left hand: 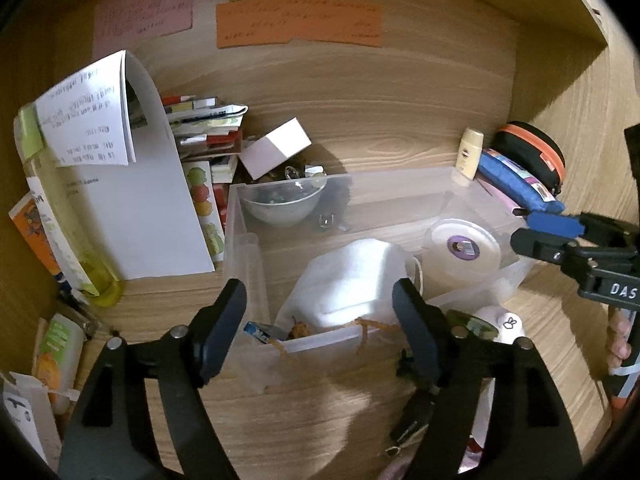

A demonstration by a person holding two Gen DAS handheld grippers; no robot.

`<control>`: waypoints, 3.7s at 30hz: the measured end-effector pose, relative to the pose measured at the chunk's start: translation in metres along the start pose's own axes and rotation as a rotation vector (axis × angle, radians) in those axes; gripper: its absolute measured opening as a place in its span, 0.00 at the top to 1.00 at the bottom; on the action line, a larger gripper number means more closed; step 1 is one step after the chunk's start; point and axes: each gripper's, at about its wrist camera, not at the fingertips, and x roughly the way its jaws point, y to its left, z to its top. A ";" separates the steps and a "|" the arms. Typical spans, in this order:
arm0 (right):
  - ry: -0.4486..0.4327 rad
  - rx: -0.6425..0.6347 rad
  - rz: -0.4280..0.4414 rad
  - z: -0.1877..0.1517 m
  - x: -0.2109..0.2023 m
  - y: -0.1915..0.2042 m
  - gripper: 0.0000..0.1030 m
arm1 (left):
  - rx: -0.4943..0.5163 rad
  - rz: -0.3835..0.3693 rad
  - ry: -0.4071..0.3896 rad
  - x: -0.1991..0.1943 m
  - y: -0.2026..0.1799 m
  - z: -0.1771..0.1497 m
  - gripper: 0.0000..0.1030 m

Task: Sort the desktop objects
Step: 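Open left tool to drop the card box while right tool releases the stick into the bin, then move left tool to the dark green bottle while right tool approaches the white round jar, then grasp the white round jar with right tool while left tool grasps the dark green bottle, then carry the green bottle with left tool while right tool carries the jar over the bin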

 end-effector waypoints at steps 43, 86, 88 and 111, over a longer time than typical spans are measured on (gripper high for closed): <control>0.194 -0.013 0.176 -0.082 -0.002 0.067 0.32 | -0.061 -0.108 0.083 -0.033 -0.003 -0.046 0.08; 0.040 0.150 0.181 -0.058 -0.048 -0.010 0.39 | -0.004 -0.271 0.081 -0.023 -0.044 -0.020 0.58; 0.034 0.155 0.184 -0.054 -0.046 -0.012 0.39 | -0.017 -0.269 0.051 -0.032 -0.040 -0.017 0.58; -0.029 0.085 0.160 0.018 -0.023 -0.015 0.40 | -0.093 -0.190 -0.138 -0.063 0.005 0.044 0.58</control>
